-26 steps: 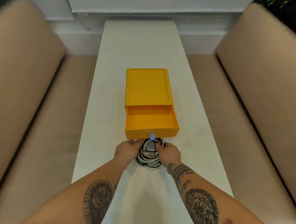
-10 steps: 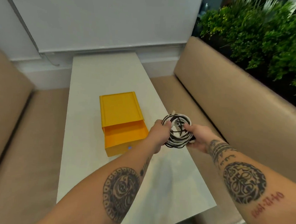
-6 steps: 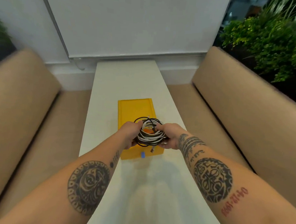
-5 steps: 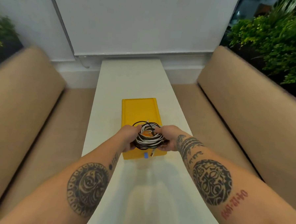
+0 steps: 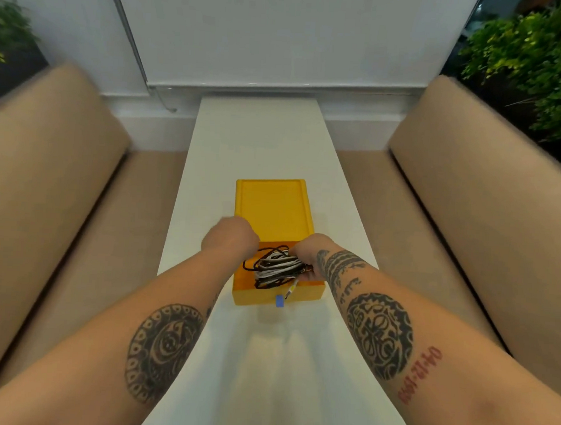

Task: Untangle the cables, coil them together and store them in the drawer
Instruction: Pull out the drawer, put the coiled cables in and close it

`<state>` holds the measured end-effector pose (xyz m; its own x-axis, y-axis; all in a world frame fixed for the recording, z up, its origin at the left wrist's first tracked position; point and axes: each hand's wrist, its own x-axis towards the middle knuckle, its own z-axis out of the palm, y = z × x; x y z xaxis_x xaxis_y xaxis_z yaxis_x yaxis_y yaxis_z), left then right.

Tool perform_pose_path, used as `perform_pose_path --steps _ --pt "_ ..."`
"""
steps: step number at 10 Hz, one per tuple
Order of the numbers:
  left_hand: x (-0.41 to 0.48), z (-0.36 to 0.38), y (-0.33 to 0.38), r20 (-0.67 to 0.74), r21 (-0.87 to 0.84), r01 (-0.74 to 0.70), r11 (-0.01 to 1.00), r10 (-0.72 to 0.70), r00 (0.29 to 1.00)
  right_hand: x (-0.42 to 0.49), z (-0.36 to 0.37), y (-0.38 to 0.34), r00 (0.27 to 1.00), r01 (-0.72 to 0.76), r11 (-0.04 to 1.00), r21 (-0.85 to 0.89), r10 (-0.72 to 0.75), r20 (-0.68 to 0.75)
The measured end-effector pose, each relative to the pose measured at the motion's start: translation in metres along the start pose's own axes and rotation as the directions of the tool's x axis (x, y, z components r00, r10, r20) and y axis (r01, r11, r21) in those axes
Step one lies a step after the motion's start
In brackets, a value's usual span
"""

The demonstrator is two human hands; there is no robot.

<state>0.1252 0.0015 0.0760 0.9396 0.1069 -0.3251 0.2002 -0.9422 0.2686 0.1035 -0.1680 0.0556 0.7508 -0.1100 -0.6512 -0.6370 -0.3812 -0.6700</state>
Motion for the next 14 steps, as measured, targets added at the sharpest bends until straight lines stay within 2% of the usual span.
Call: perform_pose_path --steps 1,2,3,4,6,7,8,9,11,12,13,14 --pt "0.020 -0.002 -0.011 -0.173 -0.167 -0.142 0.976 0.113 0.978 0.006 0.003 0.003 0.999 -0.004 0.998 0.059 0.007 -0.040" --pt "0.030 0.005 -0.016 0.039 -0.042 -0.186 0.982 0.188 0.981 0.013 0.012 0.005 0.991 -0.040 0.984 0.172 0.060 -0.116" --pt "0.039 0.019 -0.017 0.143 0.036 -0.206 0.978 0.199 0.970 0.021 0.027 0.010 0.971 -0.057 0.948 0.314 0.126 -0.201" --pt "0.036 0.027 -0.023 0.142 -0.040 -0.162 0.986 0.166 0.976 0.026 0.040 0.014 0.944 -0.020 0.978 0.209 0.088 -0.319" --pt "0.034 0.030 -0.024 0.100 -0.130 -0.162 0.978 0.175 0.979 0.024 0.047 0.016 0.903 0.038 0.999 0.034 -0.020 -0.429" --pt "0.034 0.031 -0.023 0.089 -0.138 -0.152 0.979 0.165 0.982 0.027 0.050 0.025 0.916 0.039 0.988 -0.147 -0.094 -0.391" --pt "0.036 0.034 -0.024 0.068 -0.137 -0.156 0.978 0.166 0.984 0.022 0.053 0.026 0.917 0.086 0.984 -0.158 -0.140 -0.373" --pt "0.038 0.035 -0.026 0.055 -0.160 -0.155 0.975 0.166 0.985 0.017 0.051 0.022 0.935 0.075 0.948 -0.309 -0.175 -0.308" --pt "0.042 0.033 -0.031 0.038 -0.218 -0.139 0.966 0.151 0.988 0.011 0.051 0.021 0.890 0.166 0.873 -0.458 -0.333 -0.313" --pt "0.044 0.032 -0.032 0.032 -0.238 -0.132 0.962 0.144 0.989 0.012 0.052 0.022 0.875 0.262 0.760 -0.595 -0.447 -0.186" --pt "0.045 0.034 -0.031 0.027 -0.245 -0.126 0.961 0.137 0.990 0.021 0.056 0.026 0.868 0.251 0.618 -0.745 -0.484 -0.110" --pt "0.045 0.036 -0.031 0.029 -0.243 -0.124 0.962 0.135 0.990 0.025 0.058 0.029 0.875 0.248 0.532 -0.810 -0.482 -0.048"
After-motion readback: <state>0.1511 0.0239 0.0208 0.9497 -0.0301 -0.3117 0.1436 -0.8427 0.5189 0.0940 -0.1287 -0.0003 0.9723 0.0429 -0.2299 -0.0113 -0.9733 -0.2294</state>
